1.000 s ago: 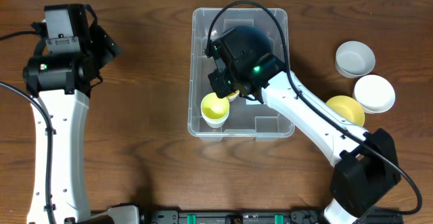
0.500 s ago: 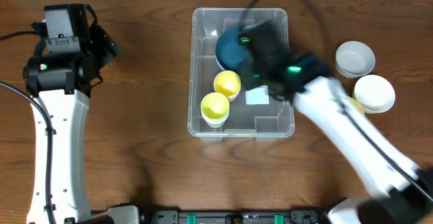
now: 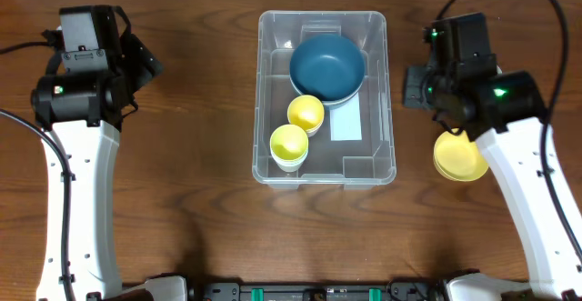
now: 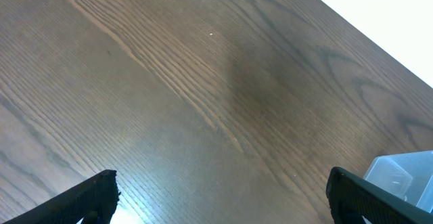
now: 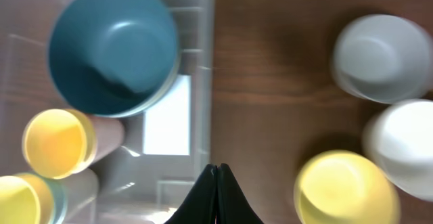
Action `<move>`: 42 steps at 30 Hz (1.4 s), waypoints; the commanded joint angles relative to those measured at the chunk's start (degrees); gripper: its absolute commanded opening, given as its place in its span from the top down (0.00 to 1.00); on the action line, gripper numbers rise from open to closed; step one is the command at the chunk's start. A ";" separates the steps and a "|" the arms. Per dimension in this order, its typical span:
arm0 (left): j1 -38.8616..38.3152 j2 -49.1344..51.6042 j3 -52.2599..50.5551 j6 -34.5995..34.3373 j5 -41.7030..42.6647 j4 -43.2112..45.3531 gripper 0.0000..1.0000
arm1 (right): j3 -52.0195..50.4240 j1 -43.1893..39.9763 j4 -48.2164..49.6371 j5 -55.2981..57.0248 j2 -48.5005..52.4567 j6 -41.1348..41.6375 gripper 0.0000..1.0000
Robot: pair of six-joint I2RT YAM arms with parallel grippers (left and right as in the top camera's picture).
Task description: Pack container
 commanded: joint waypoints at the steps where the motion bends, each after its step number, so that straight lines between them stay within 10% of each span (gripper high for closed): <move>1: 0.09 -0.09 0.85 0.35 -0.66 -0.17 0.02 | -3.02 1.77 2.67 -5.86 2.95 -2.89 0.98; 42: 0.09 -0.09 0.85 0.35 -0.63 -0.17 0.02 | -5.03 11.02 20.85 -3.91 23.65 -11.08 0.99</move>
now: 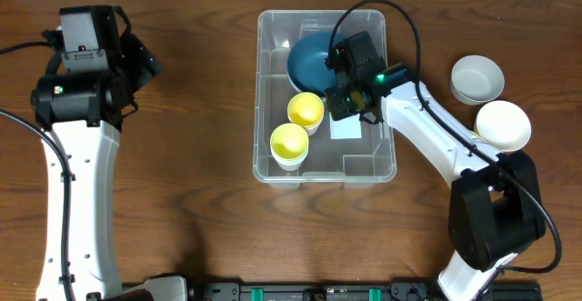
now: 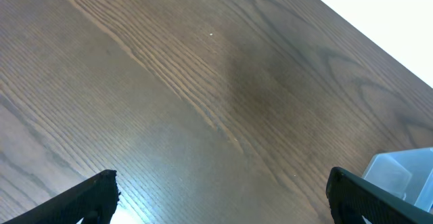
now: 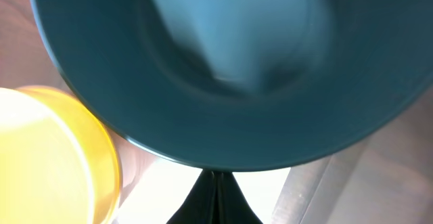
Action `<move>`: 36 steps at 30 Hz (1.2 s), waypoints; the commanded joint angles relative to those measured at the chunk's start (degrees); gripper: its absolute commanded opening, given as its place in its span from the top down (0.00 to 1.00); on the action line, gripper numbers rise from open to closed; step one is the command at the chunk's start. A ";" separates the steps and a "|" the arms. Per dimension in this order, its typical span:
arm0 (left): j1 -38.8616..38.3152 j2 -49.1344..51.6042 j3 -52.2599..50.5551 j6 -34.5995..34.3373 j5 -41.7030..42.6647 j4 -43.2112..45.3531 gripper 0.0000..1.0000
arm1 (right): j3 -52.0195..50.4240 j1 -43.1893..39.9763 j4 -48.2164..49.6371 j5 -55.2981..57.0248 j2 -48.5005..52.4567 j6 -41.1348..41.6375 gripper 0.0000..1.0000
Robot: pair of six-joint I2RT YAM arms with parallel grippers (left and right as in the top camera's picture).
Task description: Pack container
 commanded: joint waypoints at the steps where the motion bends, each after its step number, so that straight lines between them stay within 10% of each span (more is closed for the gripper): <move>1: 0.09 -0.09 0.85 0.35 -0.66 -0.17 0.02 | -0.20 0.74 1.51 2.84 0.68 -1.01 0.99; 18: 0.09 -0.09 0.85 0.35 -0.66 -0.17 0.02 | -0.17 1.22 -1.11 2.69 -1.16 -0.94 0.99; 36: 0.09 -0.09 0.85 0.35 -0.63 -0.17 0.02 | -0.17 -5.88 -16.35 6.95 -25.66 7.43 0.90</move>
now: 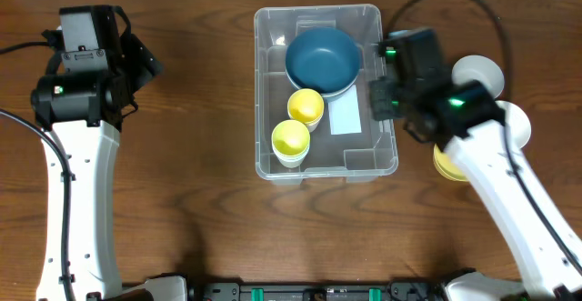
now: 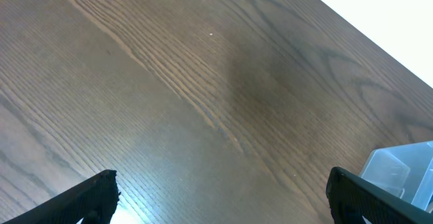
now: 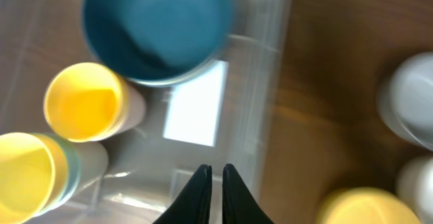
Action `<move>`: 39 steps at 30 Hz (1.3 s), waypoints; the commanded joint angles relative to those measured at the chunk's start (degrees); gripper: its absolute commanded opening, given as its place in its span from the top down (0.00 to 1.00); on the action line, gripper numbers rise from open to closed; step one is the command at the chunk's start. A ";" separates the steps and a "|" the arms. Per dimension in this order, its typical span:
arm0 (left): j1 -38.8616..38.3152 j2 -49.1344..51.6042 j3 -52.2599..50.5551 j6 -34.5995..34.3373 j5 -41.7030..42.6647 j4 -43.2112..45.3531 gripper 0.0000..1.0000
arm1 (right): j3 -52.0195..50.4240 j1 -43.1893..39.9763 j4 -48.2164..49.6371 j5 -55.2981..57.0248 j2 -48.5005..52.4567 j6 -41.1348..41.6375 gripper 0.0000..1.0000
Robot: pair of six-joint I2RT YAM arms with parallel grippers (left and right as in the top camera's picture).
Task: Pack container
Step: 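Move the right gripper to the yellow plate and grasp its rim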
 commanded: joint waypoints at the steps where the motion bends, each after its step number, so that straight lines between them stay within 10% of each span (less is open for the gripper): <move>1: 0.09 -0.09 0.85 0.35 -0.63 -0.20 0.02 | 0.09 -2.16 -2.01 -2.80 -1.88 2.10 0.91; 14: 0.09 -0.09 0.85 0.35 -0.66 -0.17 0.02 | 0.09 -2.86 -10.47 11.17 -2.03 9.42 0.95; 30: 0.09 -0.09 0.83 0.35 -0.63 -0.17 0.02 | -10.19 -24.15 -15.06 7.39 -2.03 14.73 0.85; 39: 0.09 -0.09 0.85 0.35 -0.66 -0.17 0.02 | -19.02 -34.32 -9.22 4.44 -2.03 12.11 0.67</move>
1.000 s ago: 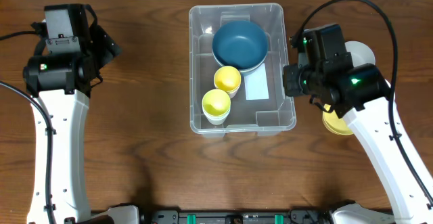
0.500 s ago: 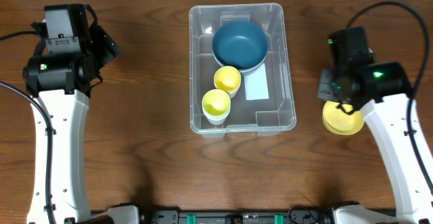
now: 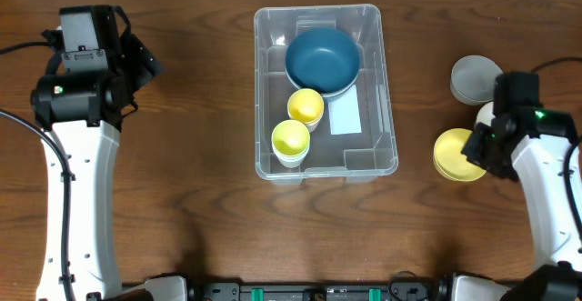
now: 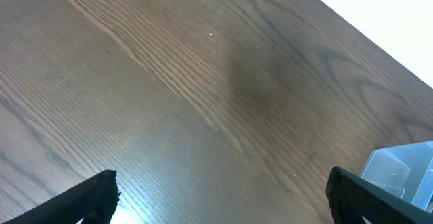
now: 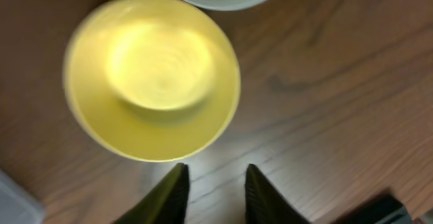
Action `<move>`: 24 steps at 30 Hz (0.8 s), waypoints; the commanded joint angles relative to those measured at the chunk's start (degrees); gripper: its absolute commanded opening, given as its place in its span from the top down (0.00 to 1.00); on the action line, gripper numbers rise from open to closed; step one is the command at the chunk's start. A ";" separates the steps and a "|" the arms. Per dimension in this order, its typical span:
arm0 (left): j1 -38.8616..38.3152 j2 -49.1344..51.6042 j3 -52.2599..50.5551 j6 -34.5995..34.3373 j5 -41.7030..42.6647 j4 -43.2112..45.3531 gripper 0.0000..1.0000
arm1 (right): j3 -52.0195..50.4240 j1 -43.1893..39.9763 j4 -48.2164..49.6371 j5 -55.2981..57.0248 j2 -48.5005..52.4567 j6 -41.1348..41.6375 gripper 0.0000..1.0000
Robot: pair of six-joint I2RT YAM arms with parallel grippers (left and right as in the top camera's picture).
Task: Pack container
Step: 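Move the right gripper to the yellow plate and grasp its rim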
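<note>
A clear plastic container (image 3: 386, 92) stands mid-table, holding a dark blue bowl (image 3: 323, 57) and two yellow cups (image 3: 306, 108) (image 3: 290, 140). To its right on the table sit a yellow bowl (image 3: 453, 157) (image 5: 152, 75), a grey bowl (image 3: 475, 76) and a white bowl, the last mostly hidden under my right arm in the overhead view. My right gripper (image 5: 215, 187) (image 3: 479, 146) is open and empty, low at the yellow bowl's edge. My left gripper (image 4: 223, 200) hangs wide open over bare wood, holding nothing.
A white label lies on the container's floor (image 3: 345, 116). A corner of the container (image 4: 402, 176) shows in the left wrist view. The left arm (image 3: 82, 74) stands at the far left of the wooden table (image 3: 182, 155).
My right gripper has moved from over the container's right wall to the yellow bowl on the table, and its fingers stand wider apart. The left arm and the container's contents are unchanged.
My right gripper was shut above the table between the container and the loose bowls. Then it was shut inside the container at the blue bowl. Afterwards the bowl and container sat slightly shifted, with the gripper over the right wall. Now it is open by the yellow bowl.
</note>
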 commanded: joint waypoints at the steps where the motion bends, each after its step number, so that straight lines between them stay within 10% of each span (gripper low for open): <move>1: 0.09 -0.09 0.85 0.35 -0.66 -0.17 0.02 | -0.98 -3.30 0.44 -1.11 -0.07 -0.79 0.62; 24: 0.09 -0.09 0.85 0.35 -0.63 -0.17 0.02 | -18.60 -11.19 27.67 -11.10 -0.04 -2.27 0.49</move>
